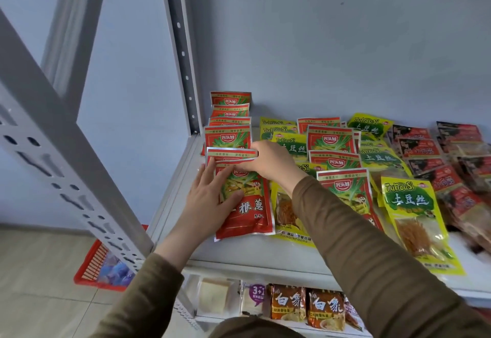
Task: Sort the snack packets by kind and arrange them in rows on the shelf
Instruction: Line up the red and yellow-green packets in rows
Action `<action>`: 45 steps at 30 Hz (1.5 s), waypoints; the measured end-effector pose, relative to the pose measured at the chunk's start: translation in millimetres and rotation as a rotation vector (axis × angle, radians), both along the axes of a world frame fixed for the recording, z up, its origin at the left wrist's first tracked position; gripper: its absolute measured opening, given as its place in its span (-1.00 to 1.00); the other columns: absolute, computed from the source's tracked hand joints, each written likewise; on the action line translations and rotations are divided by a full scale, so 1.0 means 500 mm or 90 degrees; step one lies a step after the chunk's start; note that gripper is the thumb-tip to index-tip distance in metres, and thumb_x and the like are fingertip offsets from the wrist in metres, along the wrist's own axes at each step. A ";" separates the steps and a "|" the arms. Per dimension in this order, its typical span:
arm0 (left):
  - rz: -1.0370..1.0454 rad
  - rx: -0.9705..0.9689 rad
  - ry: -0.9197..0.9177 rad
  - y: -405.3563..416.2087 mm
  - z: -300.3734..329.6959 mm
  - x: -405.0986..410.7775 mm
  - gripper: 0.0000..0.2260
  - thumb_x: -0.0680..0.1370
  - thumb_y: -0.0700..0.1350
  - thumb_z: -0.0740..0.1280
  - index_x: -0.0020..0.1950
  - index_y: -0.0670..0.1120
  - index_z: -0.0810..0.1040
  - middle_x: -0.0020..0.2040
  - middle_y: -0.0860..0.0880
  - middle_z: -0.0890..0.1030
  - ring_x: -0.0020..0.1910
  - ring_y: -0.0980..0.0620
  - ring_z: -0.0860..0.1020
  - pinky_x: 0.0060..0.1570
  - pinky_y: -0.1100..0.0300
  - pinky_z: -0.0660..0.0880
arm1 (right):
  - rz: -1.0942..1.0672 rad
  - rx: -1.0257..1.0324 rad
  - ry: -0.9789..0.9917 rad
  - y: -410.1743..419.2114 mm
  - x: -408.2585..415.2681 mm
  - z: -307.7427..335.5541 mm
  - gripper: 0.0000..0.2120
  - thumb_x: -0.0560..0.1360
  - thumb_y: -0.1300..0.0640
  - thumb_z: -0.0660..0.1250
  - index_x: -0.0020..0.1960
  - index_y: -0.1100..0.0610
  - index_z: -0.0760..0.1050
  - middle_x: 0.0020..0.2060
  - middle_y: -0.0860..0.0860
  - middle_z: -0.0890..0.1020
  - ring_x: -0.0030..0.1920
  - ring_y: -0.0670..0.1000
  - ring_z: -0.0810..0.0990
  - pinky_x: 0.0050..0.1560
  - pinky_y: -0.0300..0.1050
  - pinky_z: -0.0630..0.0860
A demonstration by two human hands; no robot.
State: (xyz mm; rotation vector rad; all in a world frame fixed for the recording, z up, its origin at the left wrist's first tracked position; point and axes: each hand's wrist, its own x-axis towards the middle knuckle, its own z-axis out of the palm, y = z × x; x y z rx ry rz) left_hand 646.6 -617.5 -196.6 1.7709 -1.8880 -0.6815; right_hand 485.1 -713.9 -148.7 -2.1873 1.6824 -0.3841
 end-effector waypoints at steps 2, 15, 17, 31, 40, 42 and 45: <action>-0.003 0.029 0.015 -0.007 0.000 -0.003 -0.34 0.55 0.37 0.13 0.61 0.29 0.05 0.66 0.18 -0.14 0.65 -0.01 -0.08 0.53 -0.28 0.18 | -0.005 -0.017 -0.012 0.001 -0.003 -0.001 -0.58 0.42 -0.24 0.48 0.11 0.02 0.55 -0.02 -0.09 0.68 -0.09 -0.03 0.65 -0.12 -0.12 0.57; 0.100 0.011 0.140 -0.074 -0.014 0.021 -0.14 0.37 0.51 0.28 0.47 0.55 -0.24 0.64 0.15 -0.29 0.64 -0.16 0.07 0.45 -0.35 0.29 | -0.113 -0.025 -0.313 -0.003 0.016 0.005 -0.34 0.57 0.01 0.40 0.56 0.08 0.20 0.49 0.05 0.35 0.48 0.11 0.31 0.39 0.13 0.43; 0.174 0.023 0.124 -0.101 0.004 0.023 -0.11 0.47 0.41 0.33 0.59 0.35 -0.20 0.67 0.04 -0.23 0.65 -0.18 0.01 0.50 -0.37 0.19 | -0.143 0.011 -0.416 0.009 0.027 0.012 -0.42 0.63 0.08 0.31 0.58 0.06 0.17 0.48 0.03 0.35 0.41 0.04 0.41 0.28 0.00 0.52; 0.115 0.033 0.261 -0.132 0.015 0.037 -0.36 0.58 0.16 0.37 0.57 0.17 0.13 0.26 0.11 0.59 0.04 0.09 0.67 -0.05 0.10 0.64 | -0.228 0.247 -0.770 0.042 0.031 -0.014 -0.40 0.69 0.12 0.21 0.64 0.05 0.02 0.56 0.00 0.23 0.13 -0.06 0.57 -0.24 -0.23 0.52; 0.146 0.074 0.280 -0.138 0.036 0.036 -0.37 0.62 0.13 0.34 0.60 0.15 0.10 0.28 0.06 0.60 0.04 -0.01 0.69 0.06 -0.08 0.66 | -0.255 0.292 -0.842 0.065 0.078 -0.043 -0.72 0.65 0.18 0.23 0.35 0.14 0.39 0.08 0.14 0.65 0.01 0.15 0.70 -0.08 0.05 0.67; 0.176 0.095 0.238 -0.141 0.049 0.040 -0.27 0.60 0.19 0.34 0.64 0.14 0.01 0.36 0.00 0.55 0.11 -0.09 0.67 0.10 -0.10 0.63 | -0.262 0.274 -0.820 0.048 0.074 -0.041 -0.55 0.64 0.13 0.25 0.50 0.10 0.25 0.16 0.12 0.62 0.01 0.11 0.71 -0.08 0.06 0.68; 0.214 0.106 0.216 -0.160 0.070 0.039 -0.20 0.59 0.19 0.35 0.66 0.07 -0.06 0.48 -0.08 0.47 0.21 -0.17 0.63 0.13 -0.09 0.58 | -0.281 0.265 -0.796 0.015 0.066 -0.019 -0.47 0.66 0.08 0.24 0.57 0.00 0.15 0.20 0.12 0.60 -0.04 0.06 0.72 -0.15 0.01 0.67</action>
